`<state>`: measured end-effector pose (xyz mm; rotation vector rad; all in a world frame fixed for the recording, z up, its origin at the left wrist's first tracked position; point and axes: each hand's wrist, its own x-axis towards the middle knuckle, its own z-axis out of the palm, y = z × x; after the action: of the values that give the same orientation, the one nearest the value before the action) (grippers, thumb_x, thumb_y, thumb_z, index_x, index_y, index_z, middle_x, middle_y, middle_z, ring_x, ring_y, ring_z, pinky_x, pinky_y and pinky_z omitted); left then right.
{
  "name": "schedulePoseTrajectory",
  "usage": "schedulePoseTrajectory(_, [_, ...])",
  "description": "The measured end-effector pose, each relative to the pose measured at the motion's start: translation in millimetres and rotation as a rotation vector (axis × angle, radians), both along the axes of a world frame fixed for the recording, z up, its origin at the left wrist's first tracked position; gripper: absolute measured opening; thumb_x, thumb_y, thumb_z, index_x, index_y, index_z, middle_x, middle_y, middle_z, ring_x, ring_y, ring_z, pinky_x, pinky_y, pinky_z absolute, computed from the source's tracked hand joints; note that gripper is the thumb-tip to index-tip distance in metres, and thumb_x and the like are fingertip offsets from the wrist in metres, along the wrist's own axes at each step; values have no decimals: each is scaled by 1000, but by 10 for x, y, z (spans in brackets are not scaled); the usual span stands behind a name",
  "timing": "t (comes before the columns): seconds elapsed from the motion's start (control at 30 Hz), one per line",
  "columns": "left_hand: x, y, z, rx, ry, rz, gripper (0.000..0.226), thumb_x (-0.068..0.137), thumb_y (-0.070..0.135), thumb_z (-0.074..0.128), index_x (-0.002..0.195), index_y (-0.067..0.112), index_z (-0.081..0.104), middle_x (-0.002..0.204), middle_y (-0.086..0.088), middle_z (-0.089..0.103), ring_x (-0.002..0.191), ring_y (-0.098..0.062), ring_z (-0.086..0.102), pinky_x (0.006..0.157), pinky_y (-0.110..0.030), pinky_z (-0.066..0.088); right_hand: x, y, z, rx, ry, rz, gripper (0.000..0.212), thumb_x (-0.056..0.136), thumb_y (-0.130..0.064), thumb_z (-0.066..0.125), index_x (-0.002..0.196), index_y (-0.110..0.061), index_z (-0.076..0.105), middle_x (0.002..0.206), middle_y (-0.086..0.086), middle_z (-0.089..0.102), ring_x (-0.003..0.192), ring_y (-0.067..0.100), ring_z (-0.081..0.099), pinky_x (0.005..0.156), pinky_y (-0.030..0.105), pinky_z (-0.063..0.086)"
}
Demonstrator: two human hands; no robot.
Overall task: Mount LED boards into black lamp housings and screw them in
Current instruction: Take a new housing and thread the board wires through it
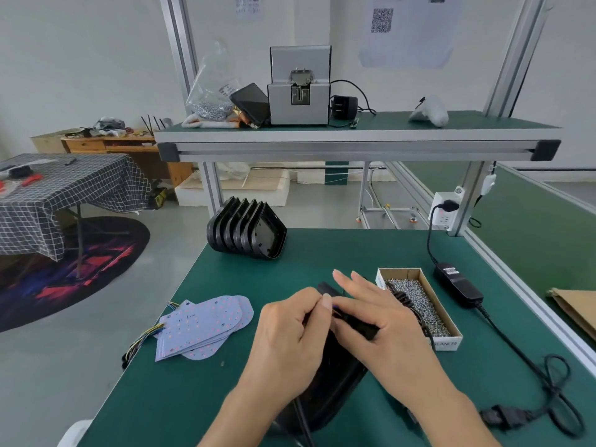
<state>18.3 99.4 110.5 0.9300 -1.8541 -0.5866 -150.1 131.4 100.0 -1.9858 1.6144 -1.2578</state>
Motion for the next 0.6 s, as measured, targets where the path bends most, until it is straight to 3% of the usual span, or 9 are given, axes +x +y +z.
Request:
schedulePoseTrajectory(0.07, [-24,3,-10,11,15,-10,40,102,38,49,66,29,35,55,11,37,53,-9,31,48,-21,26,-29,20,-21,3,-30,13,42,95,-45,72,117,-77,58,149,-46,39,151,-7,28,126,54,23])
schedulePoseTrajectory(0.13, [-50,1,-20,8,25,-16,40,102,40,49,67,24,36,56,10,37,53,-9,31,48,-22,26,-41,34,-22,-6,-62,7,31,91,-52,64,121,-61,68,147,-41,47,149,-8,31,127,49,26])
schedulePoseTrajectory(0.23, [-70,-6,-16,-43,33,-4,40,104,34,50,67,23,36,56,9,35,53,-9,30,49,-20,25,-26,54,-14,-85,-59,-11,39,90,-49,63,124,-37,76,146,-26,55,143,-6,43,122,30,35])
schedulePoseTrajectory(0.3, [-79,-26,-9,-86,15,18,40,104,30,51,68,19,38,57,3,36,52,-10,30,49,-18,25,-25,54,1,-115,-64,-22,37,91,-42,67,124,-29,78,144,-19,60,137,-5,51,117,20,38])
schedulePoseTrajectory(0.5, [-89,-43,-24,-125,13,30,42,104,34,48,68,14,42,59,1,39,52,-11,31,50,-15,24,-41,50,-64,-179,-9,-47,33,94,-33,73,125,-24,77,140,-13,65,132,-4,57,114,21,43])
schedulePoseTrajectory(0.6, [-51,-116,-48,-31,42,40,43,103,39,48,68,18,35,57,7,33,55,-9,29,50,-19,26,-78,37,-152,-127,-55,-9,40,90,-33,82,128,-32,75,143,-23,60,134,-7,53,116,22,39])
